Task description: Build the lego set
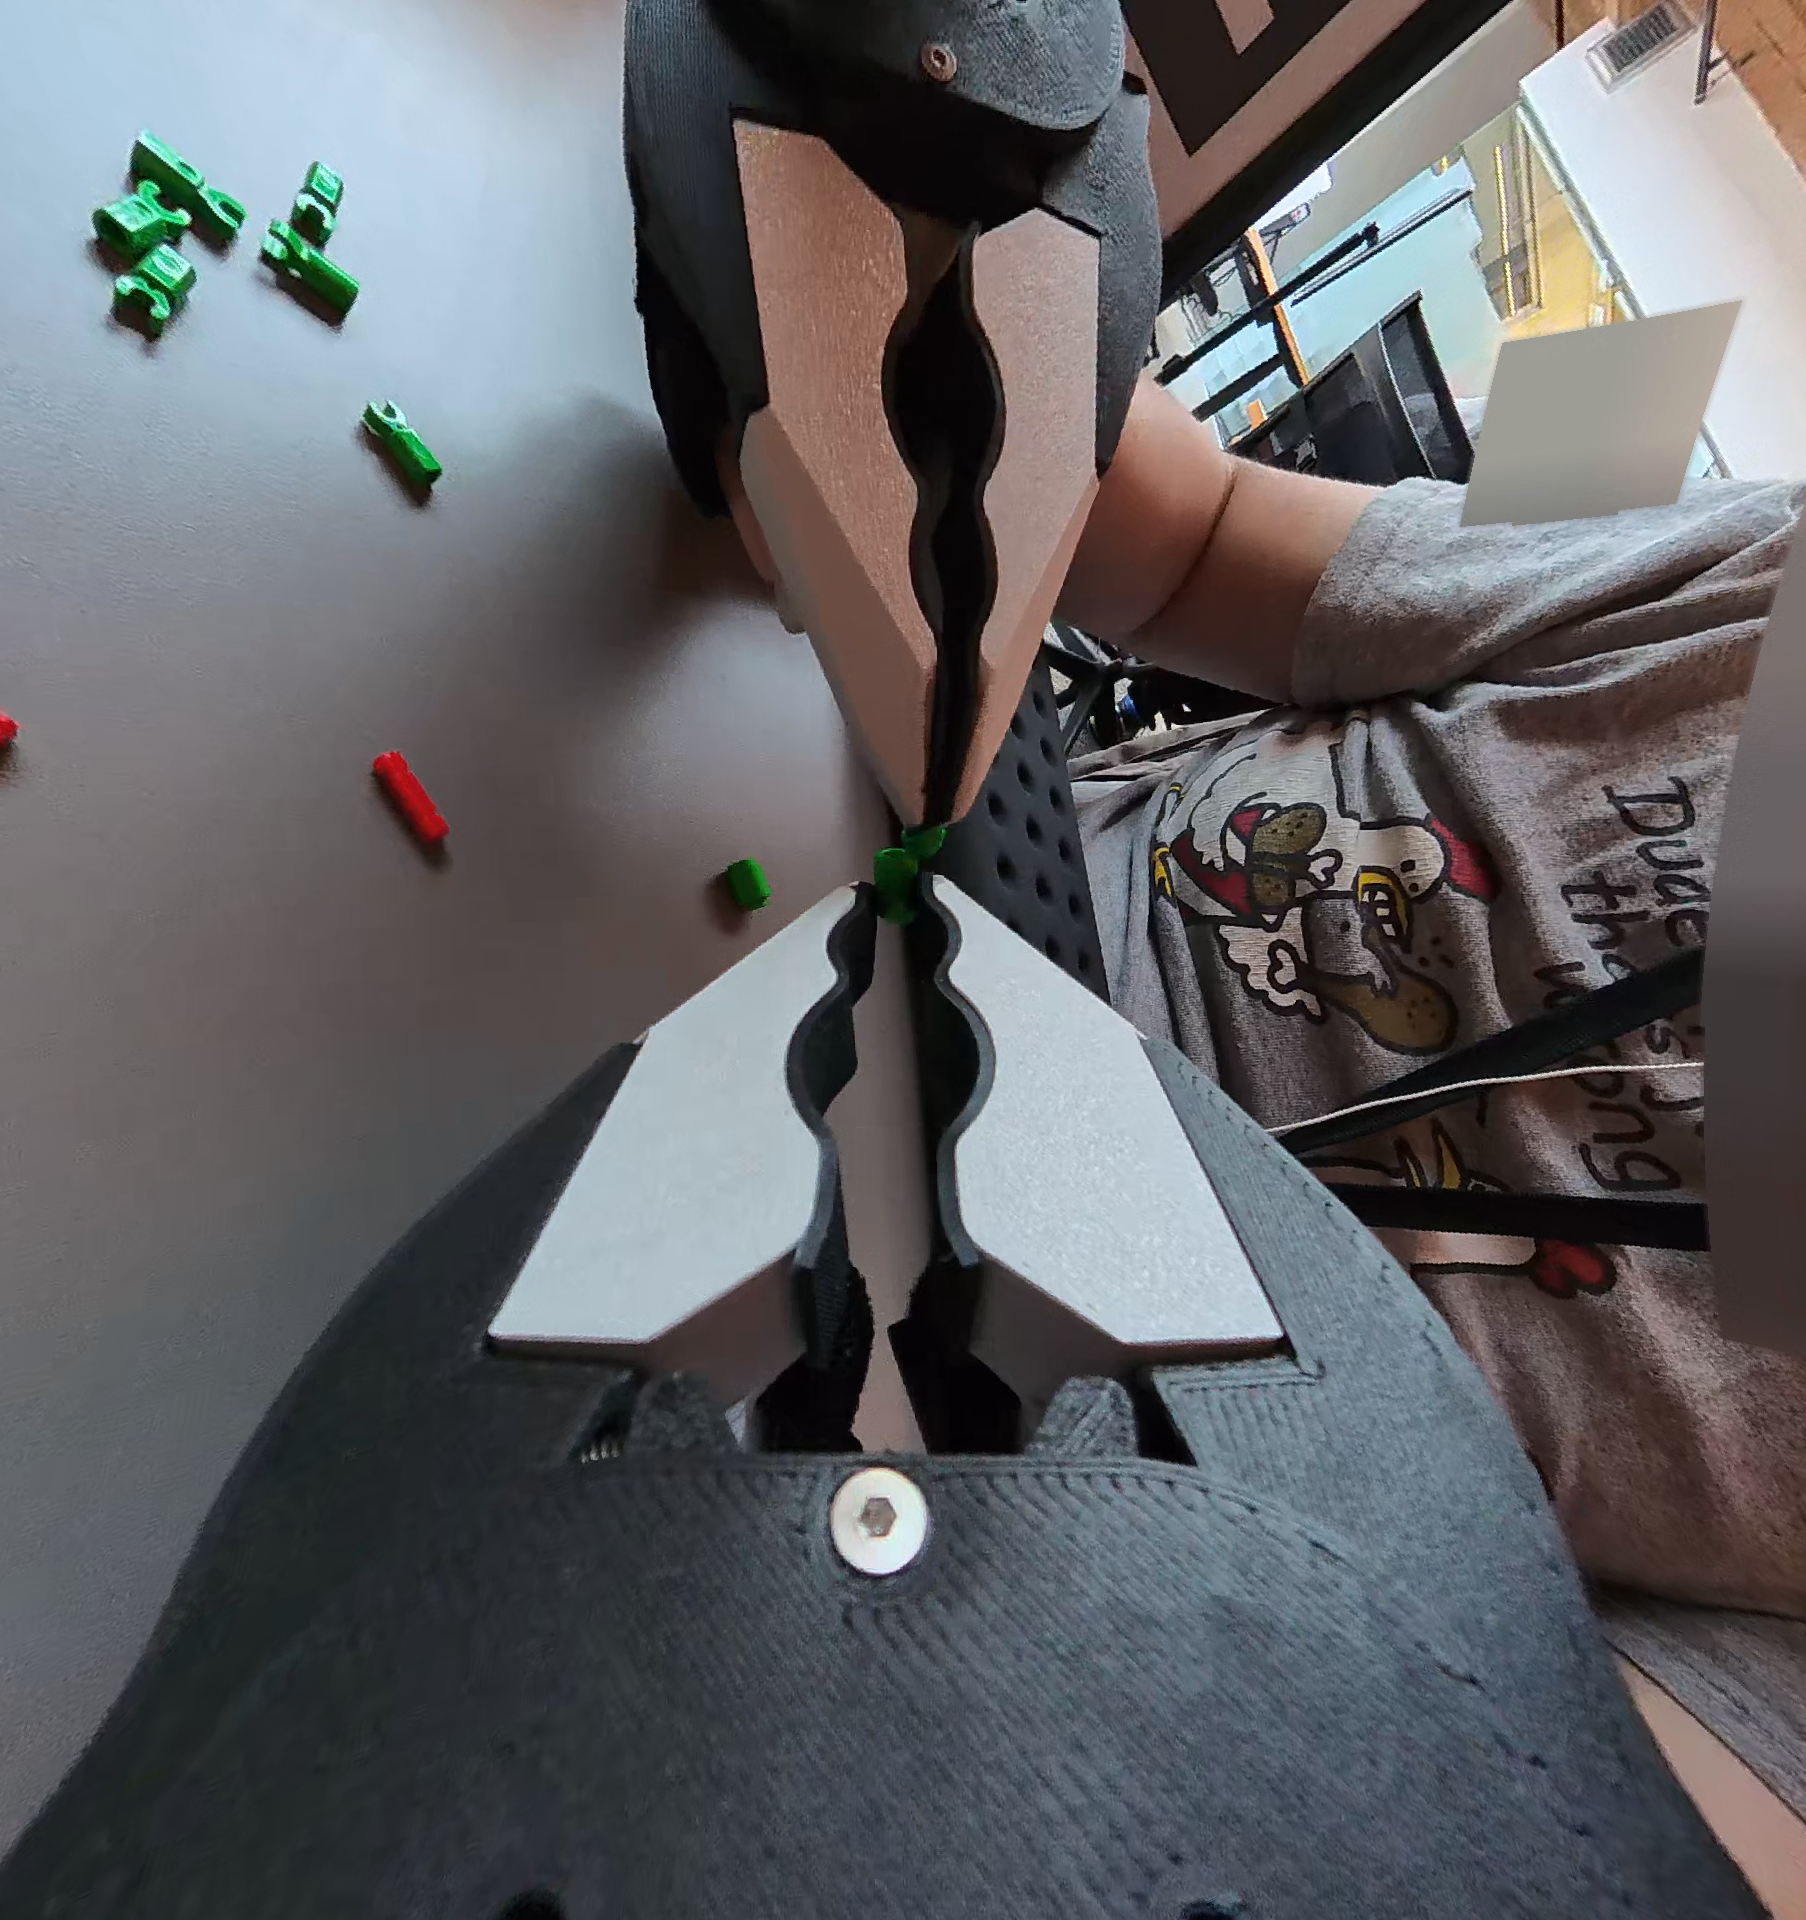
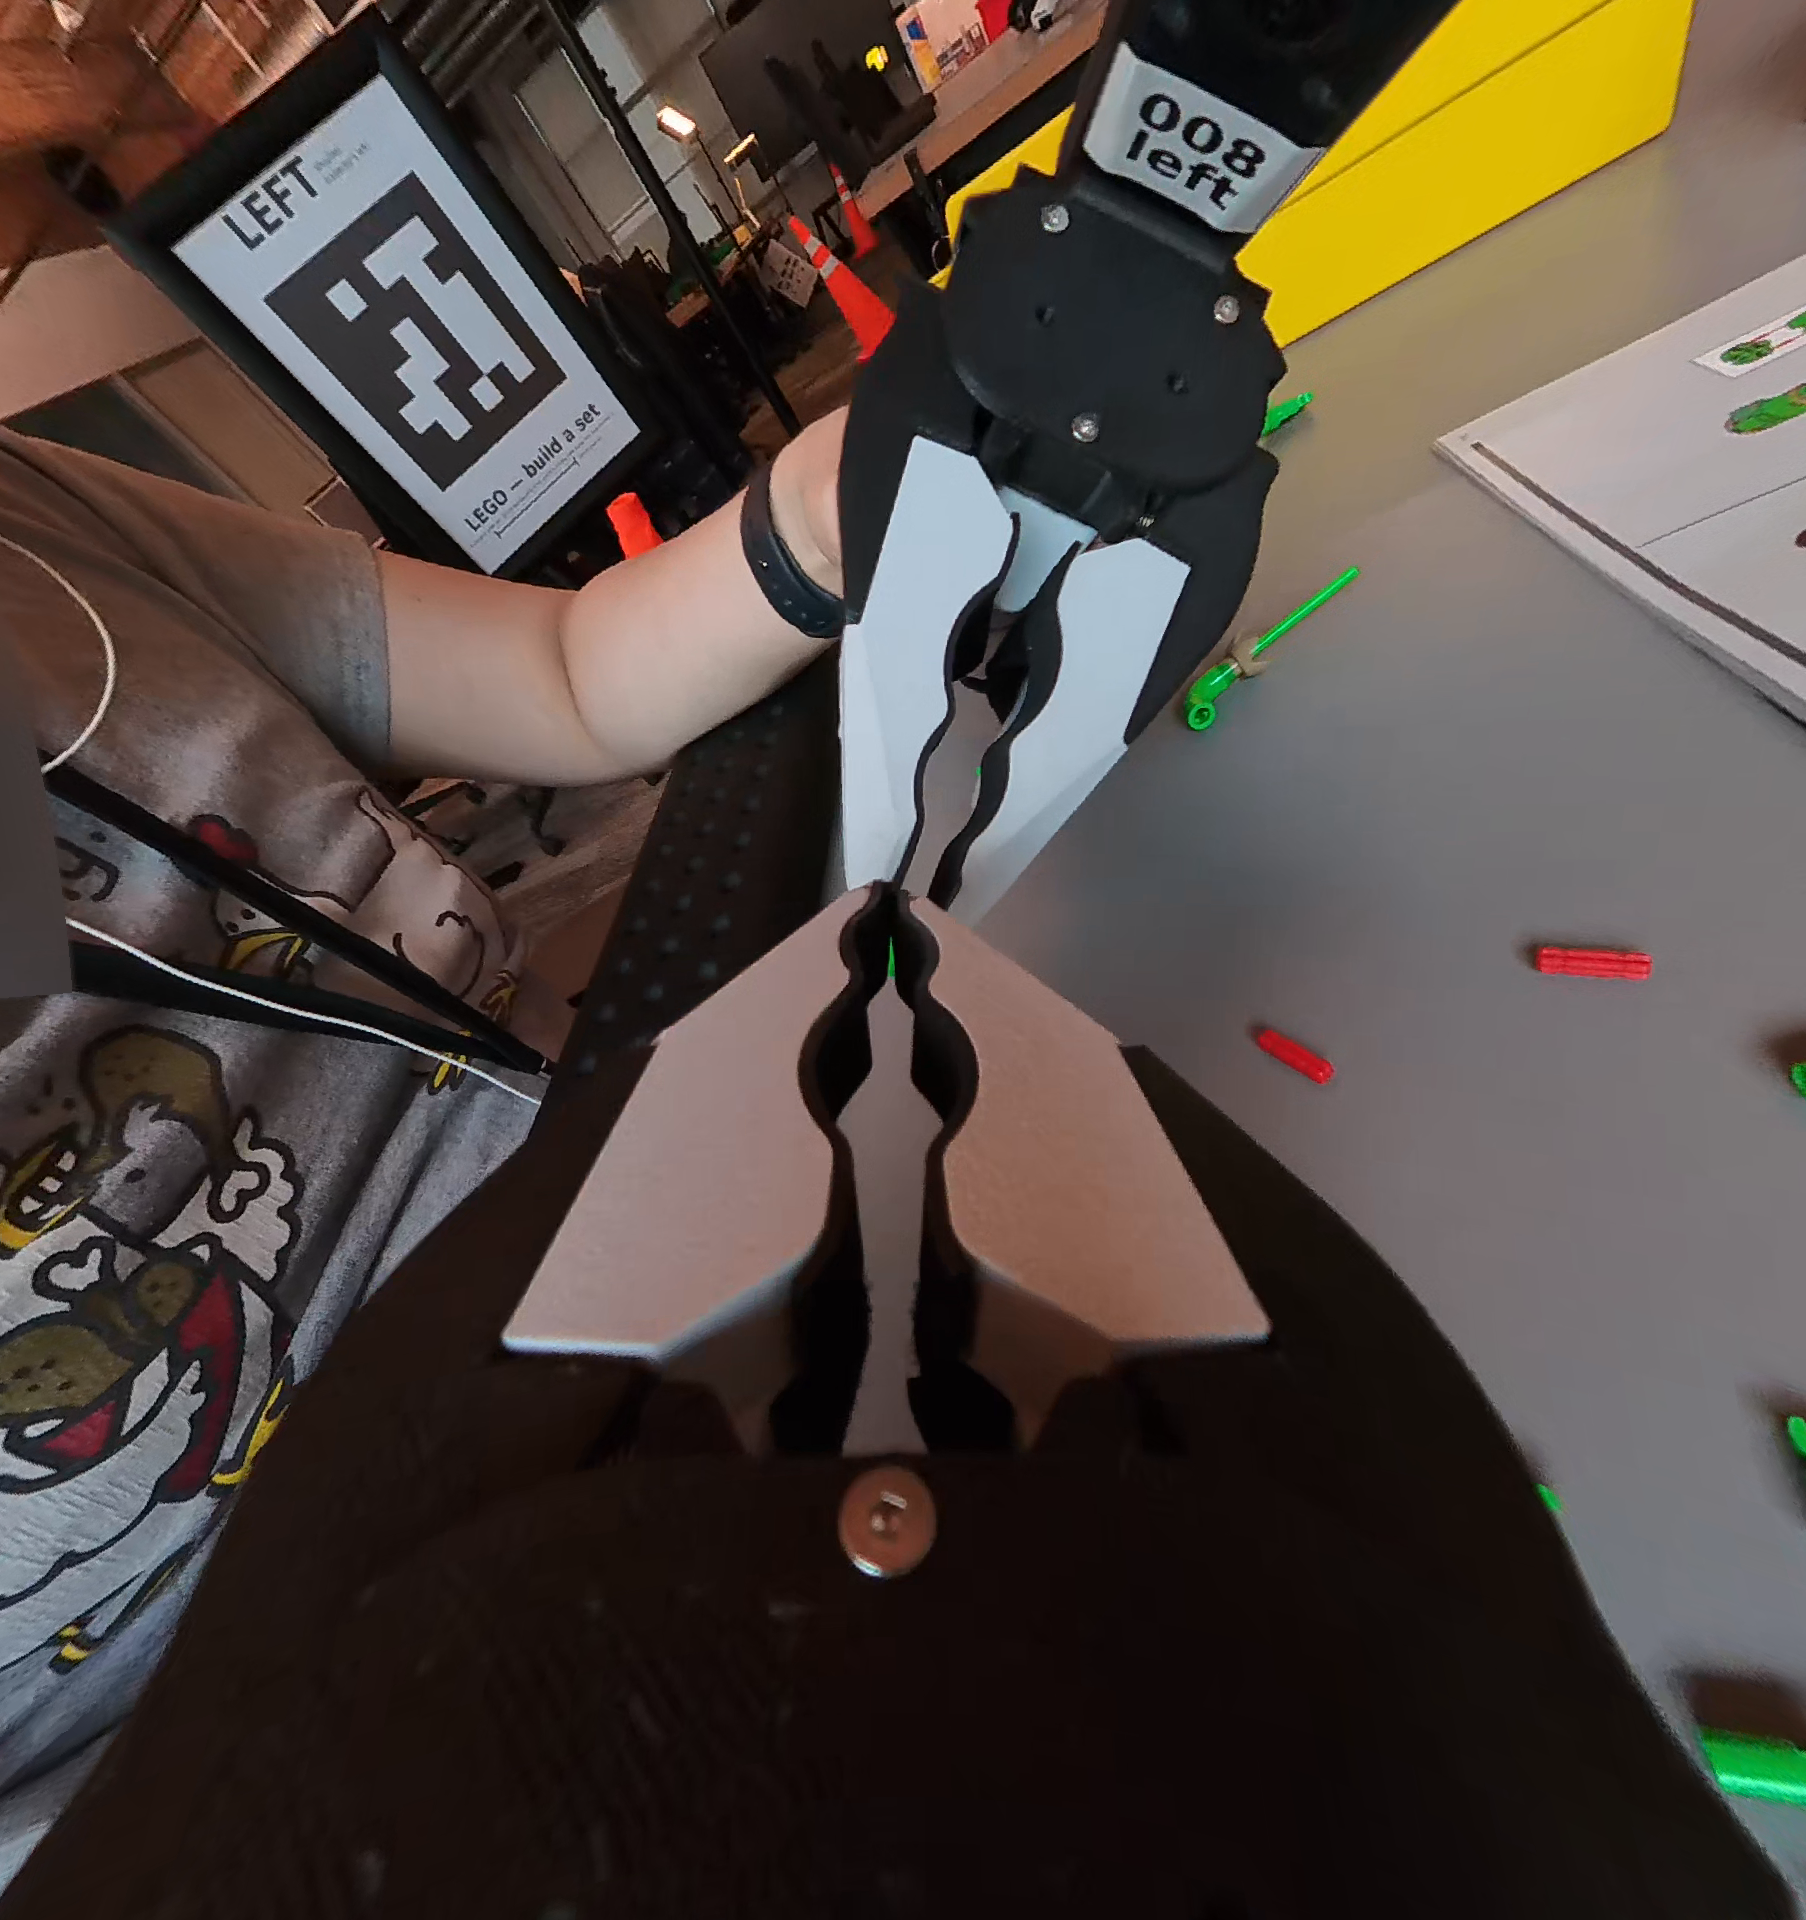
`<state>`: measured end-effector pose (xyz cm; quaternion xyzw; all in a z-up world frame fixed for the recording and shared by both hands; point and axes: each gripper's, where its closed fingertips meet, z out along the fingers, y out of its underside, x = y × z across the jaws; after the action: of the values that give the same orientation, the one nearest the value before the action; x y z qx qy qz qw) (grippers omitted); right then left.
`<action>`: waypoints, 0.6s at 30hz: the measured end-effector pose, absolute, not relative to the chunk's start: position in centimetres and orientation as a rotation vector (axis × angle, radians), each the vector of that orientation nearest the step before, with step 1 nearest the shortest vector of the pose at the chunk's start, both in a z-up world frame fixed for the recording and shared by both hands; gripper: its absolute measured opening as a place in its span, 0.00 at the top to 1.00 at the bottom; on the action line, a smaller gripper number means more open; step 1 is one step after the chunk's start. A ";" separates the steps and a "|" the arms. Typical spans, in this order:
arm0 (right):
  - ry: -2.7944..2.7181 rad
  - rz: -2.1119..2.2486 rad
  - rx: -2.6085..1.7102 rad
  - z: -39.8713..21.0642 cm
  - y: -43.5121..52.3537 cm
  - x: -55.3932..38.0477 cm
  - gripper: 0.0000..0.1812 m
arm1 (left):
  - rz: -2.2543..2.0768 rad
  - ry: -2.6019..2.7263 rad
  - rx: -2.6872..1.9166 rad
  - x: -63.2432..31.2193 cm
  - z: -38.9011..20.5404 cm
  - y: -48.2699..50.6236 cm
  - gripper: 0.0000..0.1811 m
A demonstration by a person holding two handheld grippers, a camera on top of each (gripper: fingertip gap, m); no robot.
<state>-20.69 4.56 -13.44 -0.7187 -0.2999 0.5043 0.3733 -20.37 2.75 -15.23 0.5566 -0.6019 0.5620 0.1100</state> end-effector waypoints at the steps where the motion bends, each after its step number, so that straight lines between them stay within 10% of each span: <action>1: -0.768 1.294 -1.839 -13.4 4.5 -20.7 1.00 | 1.657 -1.768 1.638 -20.3 -15.2 2.8 0.97; 18: -0.734 1.272 -1.854 -13.7 5.2 -20.4 1.00 | 1.668 -1.674 1.682 -20.1 -15.4 3.4 0.97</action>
<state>-20.38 5.20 -13.73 -0.7256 -0.2873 0.4978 0.3784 -20.06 3.43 -15.40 0.5755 -0.5730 0.5710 0.1202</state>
